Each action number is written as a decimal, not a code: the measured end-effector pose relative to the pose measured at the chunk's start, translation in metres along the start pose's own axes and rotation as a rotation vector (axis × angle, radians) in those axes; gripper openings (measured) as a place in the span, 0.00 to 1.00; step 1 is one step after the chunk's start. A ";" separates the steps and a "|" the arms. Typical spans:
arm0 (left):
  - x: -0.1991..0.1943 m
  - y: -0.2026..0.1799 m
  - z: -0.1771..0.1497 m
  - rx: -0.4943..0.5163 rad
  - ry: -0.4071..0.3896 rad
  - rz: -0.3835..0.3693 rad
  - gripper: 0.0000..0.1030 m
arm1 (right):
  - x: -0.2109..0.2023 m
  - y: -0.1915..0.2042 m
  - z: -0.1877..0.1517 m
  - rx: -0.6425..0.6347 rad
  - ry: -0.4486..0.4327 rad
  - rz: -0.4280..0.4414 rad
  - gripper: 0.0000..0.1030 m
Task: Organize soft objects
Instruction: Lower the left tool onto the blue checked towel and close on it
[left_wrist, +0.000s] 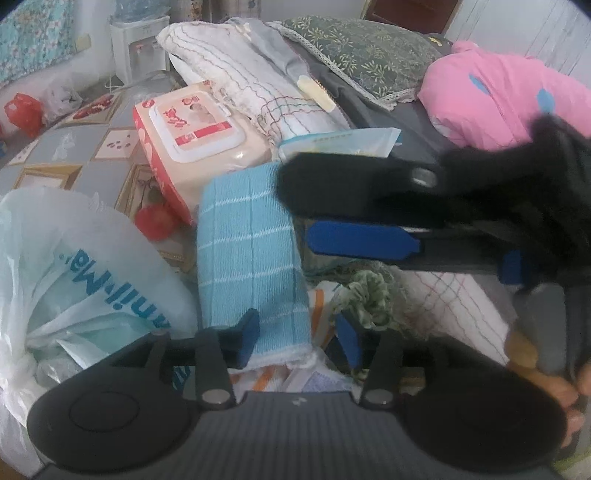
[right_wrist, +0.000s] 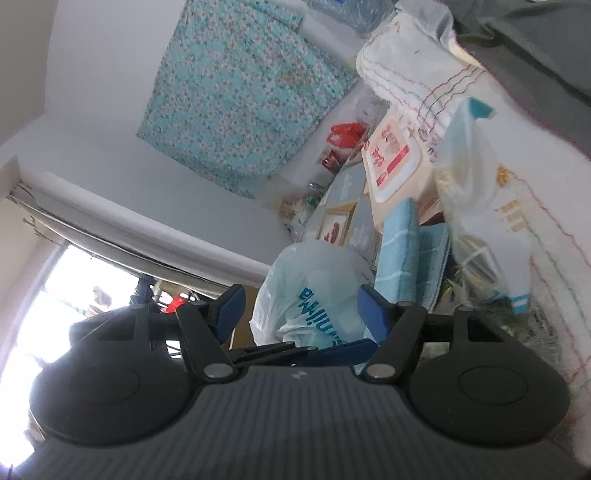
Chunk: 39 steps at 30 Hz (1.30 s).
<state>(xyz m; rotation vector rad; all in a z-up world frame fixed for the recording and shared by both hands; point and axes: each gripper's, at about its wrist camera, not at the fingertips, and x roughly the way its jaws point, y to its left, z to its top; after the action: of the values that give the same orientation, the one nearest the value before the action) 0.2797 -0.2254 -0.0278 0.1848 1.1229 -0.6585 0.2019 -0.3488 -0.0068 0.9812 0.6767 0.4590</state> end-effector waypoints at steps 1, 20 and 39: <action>-0.001 0.000 -0.002 0.003 -0.001 -0.002 0.49 | 0.004 0.002 0.001 -0.004 0.010 -0.005 0.65; -0.009 0.030 -0.001 -0.037 0.010 0.080 0.50 | 0.039 -0.043 0.002 0.069 0.099 -0.109 0.61; 0.017 0.030 0.038 -0.080 0.096 0.088 0.51 | 0.017 -0.090 0.002 0.219 0.070 0.012 0.49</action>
<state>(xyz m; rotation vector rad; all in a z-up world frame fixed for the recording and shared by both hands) 0.3311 -0.2256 -0.0316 0.1981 1.2247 -0.5303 0.2207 -0.3835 -0.0896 1.1804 0.7968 0.4372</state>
